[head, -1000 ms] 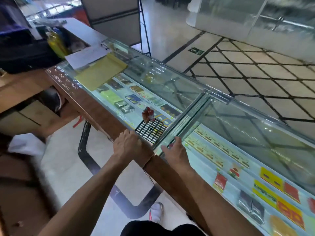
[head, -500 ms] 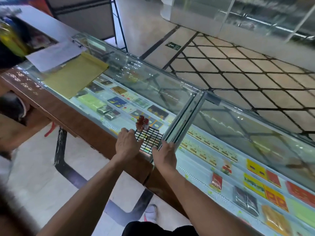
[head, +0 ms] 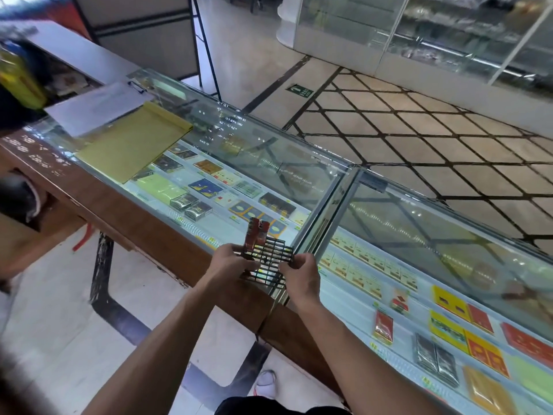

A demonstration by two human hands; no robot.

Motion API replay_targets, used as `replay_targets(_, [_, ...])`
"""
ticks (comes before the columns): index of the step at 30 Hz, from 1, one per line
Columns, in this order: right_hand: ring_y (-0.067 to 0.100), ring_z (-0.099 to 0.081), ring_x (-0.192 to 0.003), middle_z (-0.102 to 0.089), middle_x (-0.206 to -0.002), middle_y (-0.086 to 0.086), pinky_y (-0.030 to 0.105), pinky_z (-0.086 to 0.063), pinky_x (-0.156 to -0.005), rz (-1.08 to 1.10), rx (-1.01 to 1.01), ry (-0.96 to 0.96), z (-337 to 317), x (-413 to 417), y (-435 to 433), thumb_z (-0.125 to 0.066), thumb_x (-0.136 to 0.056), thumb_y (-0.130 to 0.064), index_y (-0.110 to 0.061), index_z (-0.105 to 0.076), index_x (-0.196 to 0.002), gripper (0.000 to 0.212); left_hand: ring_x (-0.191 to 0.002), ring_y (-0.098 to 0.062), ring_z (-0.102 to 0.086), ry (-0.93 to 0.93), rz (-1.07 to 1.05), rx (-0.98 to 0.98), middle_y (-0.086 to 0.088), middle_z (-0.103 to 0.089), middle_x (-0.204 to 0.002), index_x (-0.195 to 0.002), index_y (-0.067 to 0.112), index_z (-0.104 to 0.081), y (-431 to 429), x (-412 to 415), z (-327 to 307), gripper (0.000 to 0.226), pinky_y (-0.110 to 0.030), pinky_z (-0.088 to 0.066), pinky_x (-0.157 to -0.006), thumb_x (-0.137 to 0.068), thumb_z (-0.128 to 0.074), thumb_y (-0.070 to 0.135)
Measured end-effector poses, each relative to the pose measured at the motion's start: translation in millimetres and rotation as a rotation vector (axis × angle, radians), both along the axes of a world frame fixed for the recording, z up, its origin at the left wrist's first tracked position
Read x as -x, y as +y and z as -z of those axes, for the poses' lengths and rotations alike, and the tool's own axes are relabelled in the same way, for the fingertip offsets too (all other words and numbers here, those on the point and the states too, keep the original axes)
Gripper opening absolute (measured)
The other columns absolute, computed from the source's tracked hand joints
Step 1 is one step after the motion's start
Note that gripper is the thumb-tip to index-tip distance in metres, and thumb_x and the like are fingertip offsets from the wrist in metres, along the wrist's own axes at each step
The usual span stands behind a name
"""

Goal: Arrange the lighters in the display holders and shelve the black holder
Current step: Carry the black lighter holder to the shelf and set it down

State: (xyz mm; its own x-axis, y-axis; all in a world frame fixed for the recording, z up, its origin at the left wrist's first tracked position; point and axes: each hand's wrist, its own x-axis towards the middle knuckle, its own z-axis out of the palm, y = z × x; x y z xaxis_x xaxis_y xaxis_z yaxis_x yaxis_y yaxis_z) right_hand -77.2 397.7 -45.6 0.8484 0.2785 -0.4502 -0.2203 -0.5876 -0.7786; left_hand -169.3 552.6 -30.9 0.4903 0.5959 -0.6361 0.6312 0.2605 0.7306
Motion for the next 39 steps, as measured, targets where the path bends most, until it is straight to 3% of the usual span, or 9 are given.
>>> replay_targets(2, [0.014,-0.069,-0.091,-0.071,-0.102,-0.004,0.029,-0.055,-0.077,0.034,-0.083,0.053,-1,-3,-7,-0.079,-0.091,-0.02,-0.019,-0.06,-0.114,0.03,-0.086,-0.034,-0.078,-0.034,0.029,0.044,-0.014,-0.08,-0.087,-0.092,0.007,-0.073,-12,-1,-11,0.027,-0.05,-0.062,-0.09,-0.072,-0.087,-0.006])
replay_targets(5, [0.021,-0.074,-0.091,-0.077,-0.098,0.0,0.04,-0.062,-0.086,0.048,-0.193,0.134,-4,-10,-23,-0.077,-0.089,-0.013,-0.014,-0.07,-0.114,0.026,-0.084,-0.032,-0.077,-0.069,0.071,0.067,-0.012,-0.079,-0.084,-0.093,0.006,-0.072,-28,-6,-17,0.023,-0.048,-0.063,-0.089,-0.078,-0.082,-0.008])
replay_targets(11, [0.023,-0.075,-0.094,-0.078,-0.1,0.001,0.053,-0.062,-0.09,0.037,-0.282,0.175,-14,-29,-79,-0.077,-0.085,-0.016,-0.02,-0.072,-0.108,0.023,-0.062,-0.018,-0.069,-0.173,0.142,-0.004,-0.006,-0.074,-0.071,-0.088,0.007,-0.07,-79,-32,-28,0.022,-0.032,-0.058,-0.063,-0.078,-0.076,-0.012])
replay_targets(19, [0.023,-0.076,-0.088,-0.076,-0.104,0.007,0.043,-0.065,-0.081,0.234,-0.361,0.18,-29,-49,-200,-0.072,-0.093,-0.008,-0.015,-0.066,-0.111,0.021,-0.073,-0.029,-0.066,-0.238,0.32,0.008,-0.02,-0.074,-0.08,-0.094,0.003,-0.069,-184,-80,-42,0.031,-0.048,-0.054,-0.074,-0.067,-0.083,-0.001])
replay_targets(25, [0.019,-0.074,-0.074,-0.076,-0.103,0.013,0.03,-0.059,-0.062,0.424,-0.409,0.137,-45,-60,-334,-0.072,-0.09,-0.003,-0.008,-0.065,-0.114,0.026,-0.061,-0.018,-0.068,-0.224,0.537,-0.033,-0.005,-0.075,-0.071,-0.104,0.003,-0.065,-314,-122,-54,0.034,-0.045,-0.061,-0.071,-0.075,-0.079,-0.007])
replay_targets(29, [0.022,-0.077,-0.079,-0.078,-0.103,0.012,0.034,-0.062,-0.068,0.533,-0.441,0.085,-49,-63,-442,-0.073,-0.091,-0.005,-0.01,-0.069,-0.113,0.023,-0.063,-0.018,-0.068,-0.247,0.667,-0.018,-0.002,-0.073,-0.068,-0.106,0.003,-0.063,-418,-149,-58,0.035,-0.043,-0.058,-0.071,-0.077,-0.079,-0.007])
replay_targets(31, [0.02,-0.077,-0.077,-0.078,-0.102,0.012,0.038,-0.061,-0.073,0.601,-0.429,0.048,-50,-62,-500,-0.072,-0.091,-0.006,-0.009,-0.07,-0.111,0.02,-0.059,-0.011,-0.067,-0.264,0.75,-0.01,0.001,-0.071,-0.067,-0.106,0.002,-0.063,-476,-162,-61,0.033,-0.033,-0.057,-0.063,-0.078,-0.078,-0.008])
replay_targets(36, [0.015,-0.073,-0.067,-0.075,-0.089,0.008,0.033,-0.057,-0.063,0.807,-0.448,0.009,-53,-53,-650,-0.067,-0.093,-0.003,-0.009,-0.069,-0.103,0.012,-0.058,-0.016,-0.066,-0.282,0.938,0.041,-0.01,-0.069,-0.076,-0.11,-0.007,-0.062,-630,-185,-67,0.036,-0.03,-0.056,-0.055,-0.078,-0.076,-0.01])
replay_targets(39, [0.017,-0.072,-0.065,-0.074,-0.086,0.01,0.031,-0.056,-0.062,0.944,-0.464,-0.035,-58,-39,-735,-0.067,-0.091,0.0,-0.004,-0.07,-0.104,0.014,-0.065,-0.023,-0.068,-0.266,1.038,0.092,-0.021,-0.073,-0.086,-0.111,-0.006,-0.062,-723,-192,-70,0.048,-0.036,-0.061,-0.061,-0.067,-0.08,0.006])
